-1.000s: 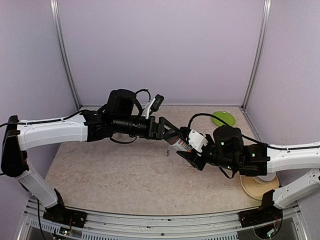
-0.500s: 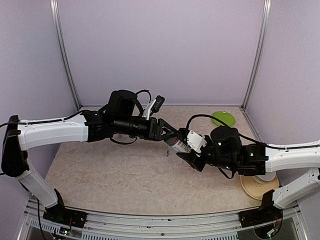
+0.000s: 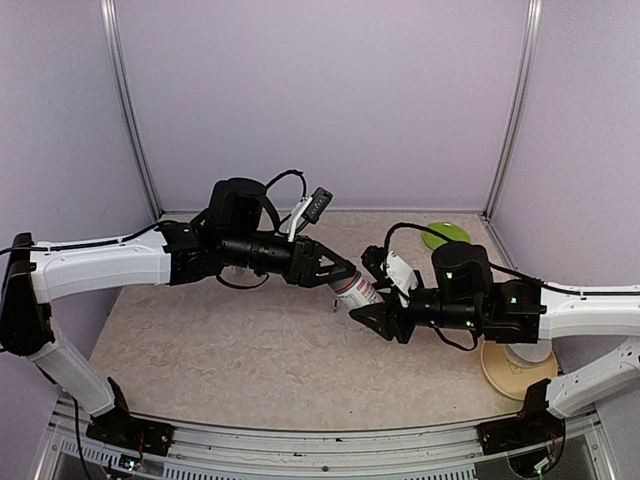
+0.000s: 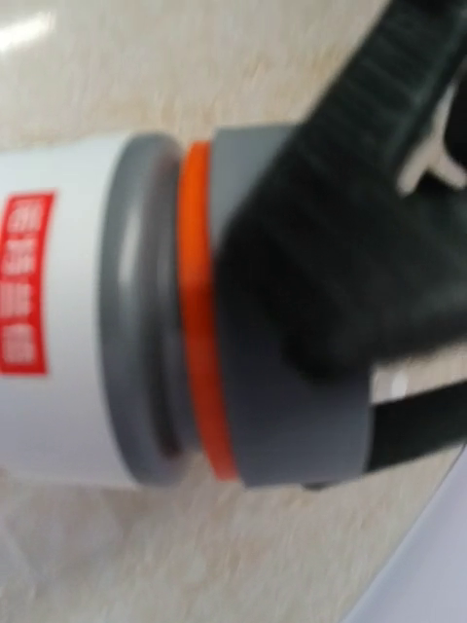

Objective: Sort the pills into containers
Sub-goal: Screw the lid of the pill bottle onto the pill bottle.

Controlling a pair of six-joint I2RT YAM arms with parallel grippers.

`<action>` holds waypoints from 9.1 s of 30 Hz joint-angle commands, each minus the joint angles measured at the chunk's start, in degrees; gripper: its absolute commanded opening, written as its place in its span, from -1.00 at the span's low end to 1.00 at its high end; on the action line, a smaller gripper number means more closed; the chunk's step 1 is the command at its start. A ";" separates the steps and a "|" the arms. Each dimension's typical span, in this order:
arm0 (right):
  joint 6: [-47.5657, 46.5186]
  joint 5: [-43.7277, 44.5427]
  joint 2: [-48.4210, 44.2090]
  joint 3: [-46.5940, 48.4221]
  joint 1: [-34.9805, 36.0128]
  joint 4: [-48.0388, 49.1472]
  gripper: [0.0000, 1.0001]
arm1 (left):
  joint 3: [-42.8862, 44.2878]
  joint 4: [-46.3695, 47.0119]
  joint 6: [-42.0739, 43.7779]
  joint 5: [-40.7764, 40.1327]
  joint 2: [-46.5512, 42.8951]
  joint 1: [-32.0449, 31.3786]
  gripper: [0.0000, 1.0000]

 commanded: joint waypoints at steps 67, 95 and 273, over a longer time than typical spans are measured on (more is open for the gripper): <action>4.86 -11.28 3.23 2.81 -6.77 8.76 -0.77 | -5.79 14.95 -5.57 -1.79 -4.85 -1.60 0.97; 3.99 -9.77 0.07 2.38 -5.42 9.28 -0.77 | -8.35 15.42 -6.49 -6.50 -7.68 -0.11 0.98; 15.48 -43.65 1.40 5.15 -9.23 0.08 -0.73 | -12.01 16.86 13.75 21.59 -8.75 -0.99 -0.42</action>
